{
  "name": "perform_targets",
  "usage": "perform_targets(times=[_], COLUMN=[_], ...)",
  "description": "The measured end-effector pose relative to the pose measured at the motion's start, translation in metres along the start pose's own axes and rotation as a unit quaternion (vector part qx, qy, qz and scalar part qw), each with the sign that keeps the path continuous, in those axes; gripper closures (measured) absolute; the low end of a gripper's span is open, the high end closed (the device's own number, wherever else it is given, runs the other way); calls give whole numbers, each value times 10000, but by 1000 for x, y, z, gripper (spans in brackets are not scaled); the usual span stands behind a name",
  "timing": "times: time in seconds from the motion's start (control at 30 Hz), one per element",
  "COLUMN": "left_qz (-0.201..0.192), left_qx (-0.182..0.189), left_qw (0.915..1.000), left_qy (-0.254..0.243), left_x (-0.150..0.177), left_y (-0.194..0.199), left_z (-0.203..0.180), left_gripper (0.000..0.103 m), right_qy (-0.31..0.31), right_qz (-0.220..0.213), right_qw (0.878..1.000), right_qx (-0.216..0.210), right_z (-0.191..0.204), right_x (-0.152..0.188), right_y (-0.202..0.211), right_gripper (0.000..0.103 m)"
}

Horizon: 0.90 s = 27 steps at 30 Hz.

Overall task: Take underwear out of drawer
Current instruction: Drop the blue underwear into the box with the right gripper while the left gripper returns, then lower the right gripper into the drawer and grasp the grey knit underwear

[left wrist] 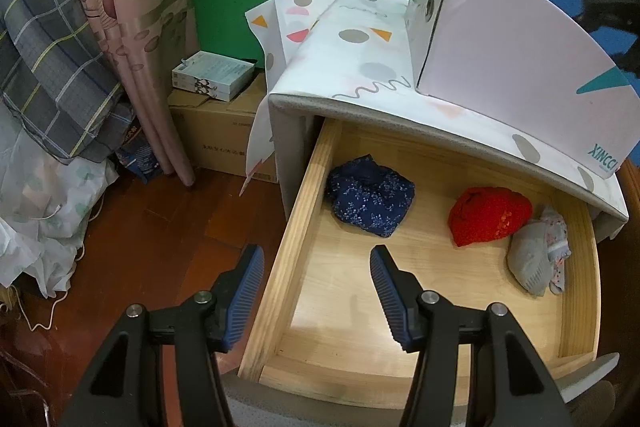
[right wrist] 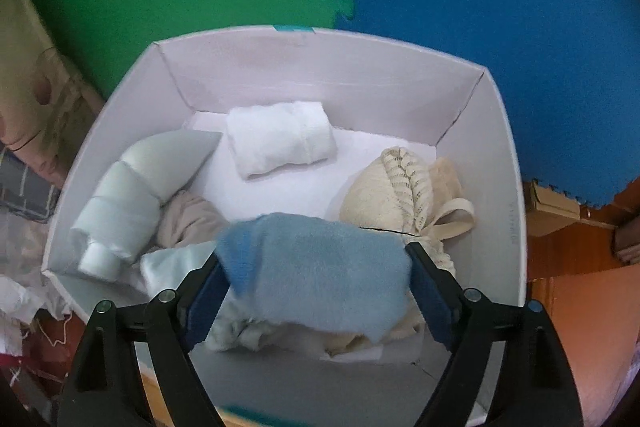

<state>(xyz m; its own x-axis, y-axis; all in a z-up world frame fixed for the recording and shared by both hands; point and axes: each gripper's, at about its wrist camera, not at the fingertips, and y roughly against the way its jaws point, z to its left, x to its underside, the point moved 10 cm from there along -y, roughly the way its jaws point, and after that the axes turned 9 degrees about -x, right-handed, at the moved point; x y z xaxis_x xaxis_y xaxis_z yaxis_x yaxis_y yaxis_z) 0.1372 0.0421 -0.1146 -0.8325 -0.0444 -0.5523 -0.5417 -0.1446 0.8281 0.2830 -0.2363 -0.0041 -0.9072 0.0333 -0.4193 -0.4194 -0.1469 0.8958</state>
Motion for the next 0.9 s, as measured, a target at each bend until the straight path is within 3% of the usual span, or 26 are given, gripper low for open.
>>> perform_targets(times=[0.23, 0.43, 0.57, 0.7, 0.9], left_qz=[23, 27, 26, 42, 71], left_qx=[-38, -37, -52, -39, -41], left_qw=[10000, 10000, 10000, 10000, 9999], left_qy=[15, 46, 42, 67, 118], left_x=[1, 1, 1, 0, 0], left_y=[-1, 0, 1, 1, 0], left_z=[2, 5, 6, 6, 9], left_gripper=[46, 46, 46, 46, 46], right_qy=[354, 1031, 1331, 1226, 958], right_qz=[-286, -233, 66, 554, 954], right_qw=[9986, 9934, 9899, 9894, 9899], right_qx=[-281, -438, -490, -542, -423], right_z=[24, 45, 45, 31, 9], right_x=[16, 85, 139, 184, 210], right_y=[53, 77, 60, 22, -33], right_gripper=[20, 20, 21, 24, 26])
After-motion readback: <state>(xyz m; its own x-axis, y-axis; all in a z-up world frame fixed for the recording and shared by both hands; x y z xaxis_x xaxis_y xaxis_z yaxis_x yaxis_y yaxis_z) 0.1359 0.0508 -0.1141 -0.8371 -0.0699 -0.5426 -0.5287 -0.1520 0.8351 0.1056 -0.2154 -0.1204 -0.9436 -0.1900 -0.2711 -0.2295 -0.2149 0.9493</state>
